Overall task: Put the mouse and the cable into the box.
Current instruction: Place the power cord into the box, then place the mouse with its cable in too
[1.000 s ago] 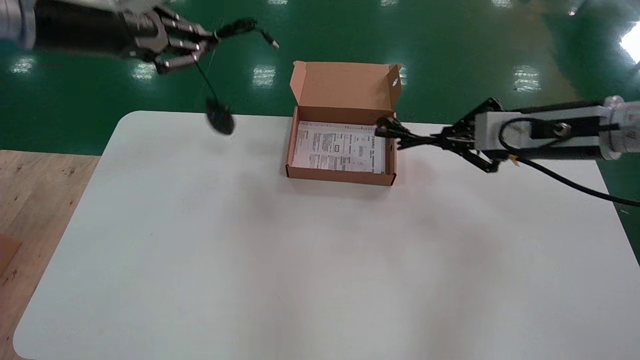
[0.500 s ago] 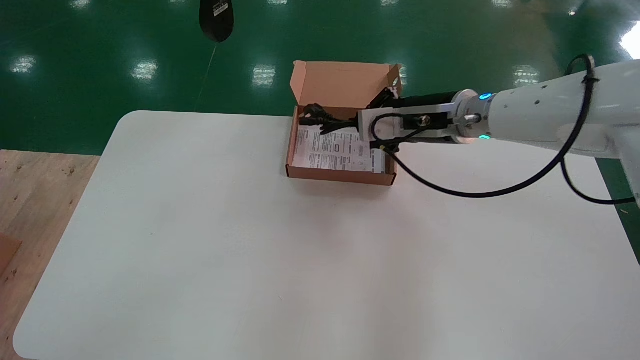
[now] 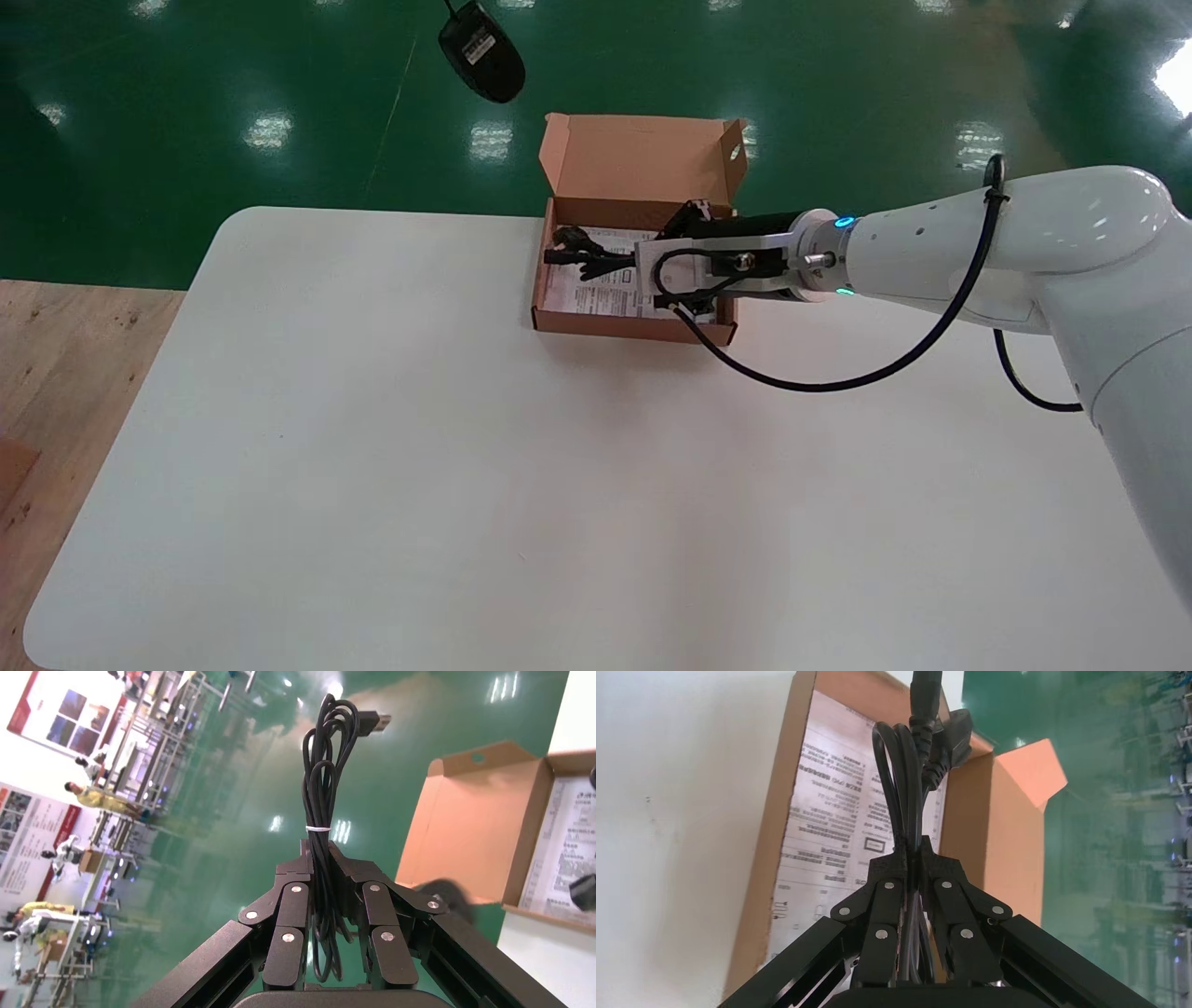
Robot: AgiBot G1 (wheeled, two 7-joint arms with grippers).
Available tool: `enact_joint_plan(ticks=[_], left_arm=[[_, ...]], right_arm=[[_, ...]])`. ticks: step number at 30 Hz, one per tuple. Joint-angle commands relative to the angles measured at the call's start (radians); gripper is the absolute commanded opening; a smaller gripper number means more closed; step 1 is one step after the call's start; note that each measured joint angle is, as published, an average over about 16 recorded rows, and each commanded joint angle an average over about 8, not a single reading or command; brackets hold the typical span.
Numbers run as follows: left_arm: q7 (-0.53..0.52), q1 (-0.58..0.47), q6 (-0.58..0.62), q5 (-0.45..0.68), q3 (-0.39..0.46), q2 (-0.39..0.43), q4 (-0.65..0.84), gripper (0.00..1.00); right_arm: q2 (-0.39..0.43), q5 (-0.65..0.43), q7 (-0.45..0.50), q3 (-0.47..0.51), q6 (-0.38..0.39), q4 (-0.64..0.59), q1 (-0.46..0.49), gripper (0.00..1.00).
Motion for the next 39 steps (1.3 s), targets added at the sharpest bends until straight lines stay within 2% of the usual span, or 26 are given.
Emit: enact_joint_plan(ticks=[1, 3, 12, 18, 25, 31, 35, 39], left_arm=[[-0.012, 0.0, -0.003, 0.012, 0.004, -0.002, -0.007, 0.0], [-0.021, 0.0, 0.002, 0.018, 0.009, -0.004, -0.016, 0.0], [-0.047, 0.015, 0.037, 0.02, 0.029, 0.017, -0.033, 0.0], [-0.004, 0.059, 0.033, -0.034, 0.025, 0.084, 0.037, 0.0], [0.181, 0.143, -0.009, -0.15, -0.01, 0.232, 0.241, 0.0], [0.314, 0.223, -0.109, -0.236, -0.029, 0.339, 0.43, 0.0], [0.302, 0.293, -0.2, -0.329, -0.027, 0.356, 0.491, 0.0], [0.218, 0.355, -0.269, -0.454, -0.032, 0.357, 0.537, 0.0]], right_arm=[[-0.002, 0.01, -0.001, -0.007, 0.006, -0.002, -0.004, 0.79], [-0.002, 0.018, 0.003, -0.017, 0.009, -0.001, -0.004, 1.0], [0.0, 0.055, 0.008, -0.057, 0.018, 0.002, 0.0, 1.0], [0.037, 0.109, 0.001, -0.044, -0.002, -0.028, 0.038, 1.0], [0.189, 0.18, -0.015, 0.006, -0.124, -0.104, 0.141, 1.0], [0.347, 0.207, -0.048, 0.028, -0.234, -0.133, 0.224, 1.0], [0.429, 0.216, -0.062, 0.035, -0.308, -0.144, 0.27, 1.0], [0.488, 0.219, -0.084, 0.037, -0.373, -0.151, 0.293, 1.0]])
